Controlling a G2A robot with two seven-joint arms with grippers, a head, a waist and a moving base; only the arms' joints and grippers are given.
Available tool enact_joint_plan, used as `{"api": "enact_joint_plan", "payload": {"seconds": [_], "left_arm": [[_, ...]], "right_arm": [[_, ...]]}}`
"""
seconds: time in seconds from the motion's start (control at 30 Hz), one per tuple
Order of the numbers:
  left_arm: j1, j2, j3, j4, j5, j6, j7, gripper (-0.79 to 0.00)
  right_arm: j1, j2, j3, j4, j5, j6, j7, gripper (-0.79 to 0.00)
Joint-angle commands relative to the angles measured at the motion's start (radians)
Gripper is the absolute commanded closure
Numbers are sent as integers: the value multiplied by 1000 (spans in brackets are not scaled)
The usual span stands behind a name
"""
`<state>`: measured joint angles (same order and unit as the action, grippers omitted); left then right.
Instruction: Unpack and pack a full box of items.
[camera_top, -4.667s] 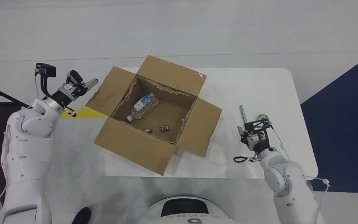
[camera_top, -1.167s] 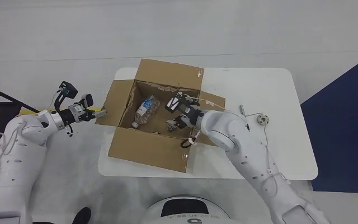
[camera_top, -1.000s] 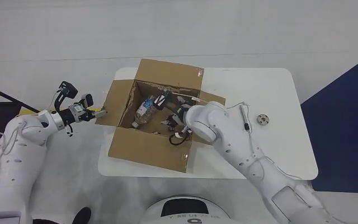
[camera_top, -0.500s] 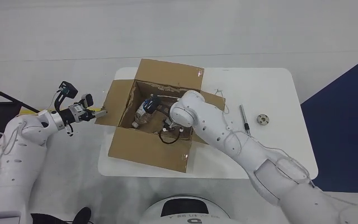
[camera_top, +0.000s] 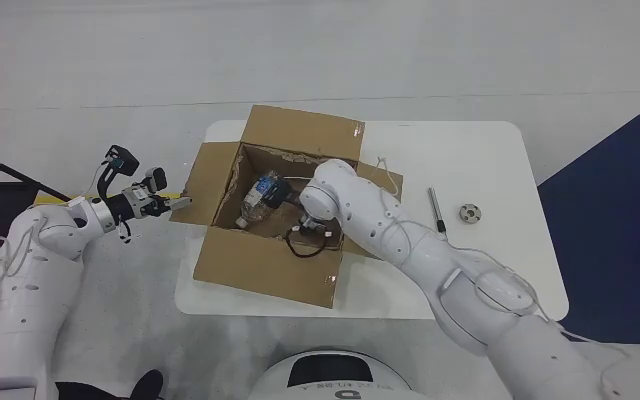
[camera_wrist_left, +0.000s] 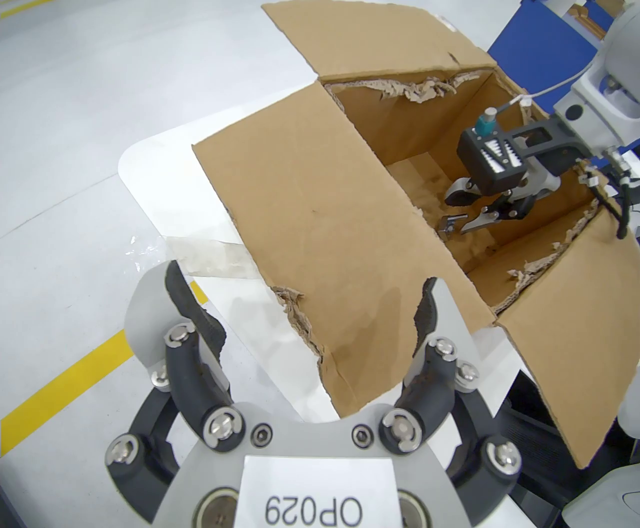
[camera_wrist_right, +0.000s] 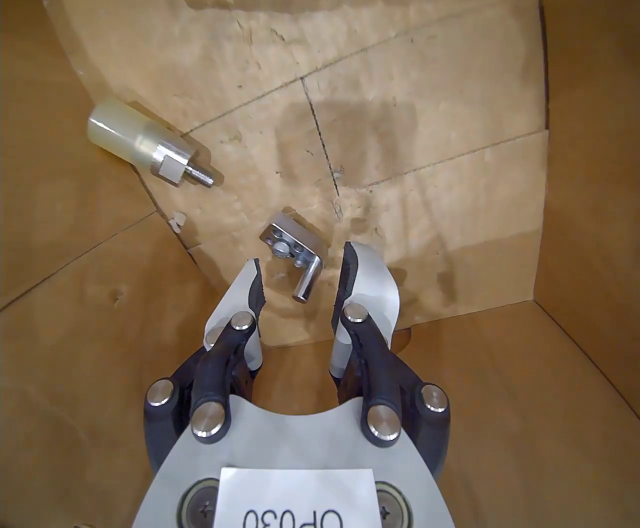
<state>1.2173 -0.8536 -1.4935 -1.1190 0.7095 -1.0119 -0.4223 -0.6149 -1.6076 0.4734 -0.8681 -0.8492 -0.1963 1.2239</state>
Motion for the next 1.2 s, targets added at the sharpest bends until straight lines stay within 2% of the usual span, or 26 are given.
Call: {"api": "enact_joint_plan", "payload": {"seconds": [0.0,0.13,0.2,0.27,0.57,0.67,0.77,0.87,1.0,1.07,1.17], "left_arm": [[0,0,0,0,0,0,0,-785],[0,0,0,0,0,0,0,-785],[0,0,0,0,0,0,0,-785],[0,0,0,0,0,0,0,-785],[0,0,0,0,0,0,0,-785],[0,0,0,0,0,0,0,-785],[0,0,0,0,0,0,0,-785],[0,0,0,0,0,0,0,-785],[0,0,0,0,0,0,0,-785],[0,0,0,0,0,0,0,-785],[0,0,0,0,0,0,0,-785]], "right_arm": [[5,-7,-4,28,3,-7,-3,-265],[15,-23,-9,89,9,4,-6,-182],[19,-31,-14,114,11,6,-9,-114],[23,-40,-18,134,9,8,-14,0],[14,-44,-10,133,-49,27,-164,0],[-8,-23,23,79,-85,75,-276,0],[-63,15,72,-26,-142,121,-405,0],[-177,76,164,-200,-225,174,-587,0],[-444,182,367,-530,-361,185,-777,0],[-594,226,475,-691,-416,157,-829,0],[-786,269,619,-871,-442,93,-934,0]]}}
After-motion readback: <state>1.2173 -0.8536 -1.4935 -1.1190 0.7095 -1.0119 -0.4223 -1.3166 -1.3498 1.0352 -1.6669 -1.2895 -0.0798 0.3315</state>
